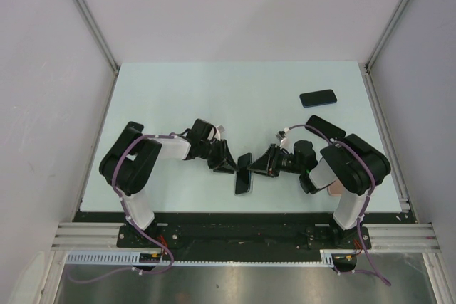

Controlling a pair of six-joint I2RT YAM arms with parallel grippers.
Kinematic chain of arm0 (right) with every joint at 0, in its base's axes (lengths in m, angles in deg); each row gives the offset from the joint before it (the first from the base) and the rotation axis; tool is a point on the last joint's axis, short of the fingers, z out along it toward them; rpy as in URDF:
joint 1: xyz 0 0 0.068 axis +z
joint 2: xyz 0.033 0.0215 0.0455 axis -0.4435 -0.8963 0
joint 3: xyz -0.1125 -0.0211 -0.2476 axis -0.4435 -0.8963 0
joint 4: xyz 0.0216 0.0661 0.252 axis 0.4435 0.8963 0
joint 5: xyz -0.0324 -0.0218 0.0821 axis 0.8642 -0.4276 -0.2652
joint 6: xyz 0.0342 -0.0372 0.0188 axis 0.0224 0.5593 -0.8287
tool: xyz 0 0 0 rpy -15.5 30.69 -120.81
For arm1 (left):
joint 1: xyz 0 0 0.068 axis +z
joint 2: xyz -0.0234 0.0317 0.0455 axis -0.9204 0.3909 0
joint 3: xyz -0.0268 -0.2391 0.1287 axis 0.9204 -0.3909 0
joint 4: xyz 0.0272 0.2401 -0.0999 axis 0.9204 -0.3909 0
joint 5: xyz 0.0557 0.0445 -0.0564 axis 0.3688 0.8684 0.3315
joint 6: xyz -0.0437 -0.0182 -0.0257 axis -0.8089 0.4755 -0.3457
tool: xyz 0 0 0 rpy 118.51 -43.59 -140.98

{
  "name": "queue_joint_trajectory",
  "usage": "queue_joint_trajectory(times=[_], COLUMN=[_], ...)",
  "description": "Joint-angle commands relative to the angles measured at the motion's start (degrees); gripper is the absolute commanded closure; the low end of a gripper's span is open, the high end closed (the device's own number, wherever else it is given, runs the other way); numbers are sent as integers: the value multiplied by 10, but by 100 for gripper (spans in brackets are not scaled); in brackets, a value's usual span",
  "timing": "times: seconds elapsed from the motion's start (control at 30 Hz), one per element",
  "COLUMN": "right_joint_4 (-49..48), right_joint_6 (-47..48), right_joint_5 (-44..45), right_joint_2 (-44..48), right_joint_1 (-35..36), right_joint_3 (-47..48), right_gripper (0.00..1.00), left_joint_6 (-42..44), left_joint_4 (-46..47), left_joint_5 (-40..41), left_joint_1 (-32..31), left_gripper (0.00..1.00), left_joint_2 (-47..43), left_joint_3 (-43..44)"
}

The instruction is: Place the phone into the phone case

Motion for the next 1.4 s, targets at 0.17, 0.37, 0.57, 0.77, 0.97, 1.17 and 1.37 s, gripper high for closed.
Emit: queue_joint_trajectory(times=[0.17,0.37,0.57,0.77,0.97,1.17,1.37], right_joint_4=[-30,8,59,88,134,136,82], right_joint_6=[-2,15,47,60,83,93,58], right_joint_5=[-15,2,21,11,35,40,-28], right_joint_2=[1,11,28,38,37,53,84], right_joint_1=[5,4,3,7,18,9,-19], right_joint_3=[4,4,5,16,27,31,34], right_gripper=[61,89,100,71,69,100,100], left_joint_6=[0,-2,-1,-2,-7,-1,17], left_joint_4=[13,13,13,30,41,42,39], left_joint_5=[10,8,16,13,4,-1,-15], left_joint_1=[-9,-9,-9,-9,-9,-7,12], left_gripper=[65,64,59,58,60,57,49], left_joint_2=[-4,-7,-17,-10,-5,-32,-97], left_joint_3=[-11,-15,-22,-24,-30,-36,-49])
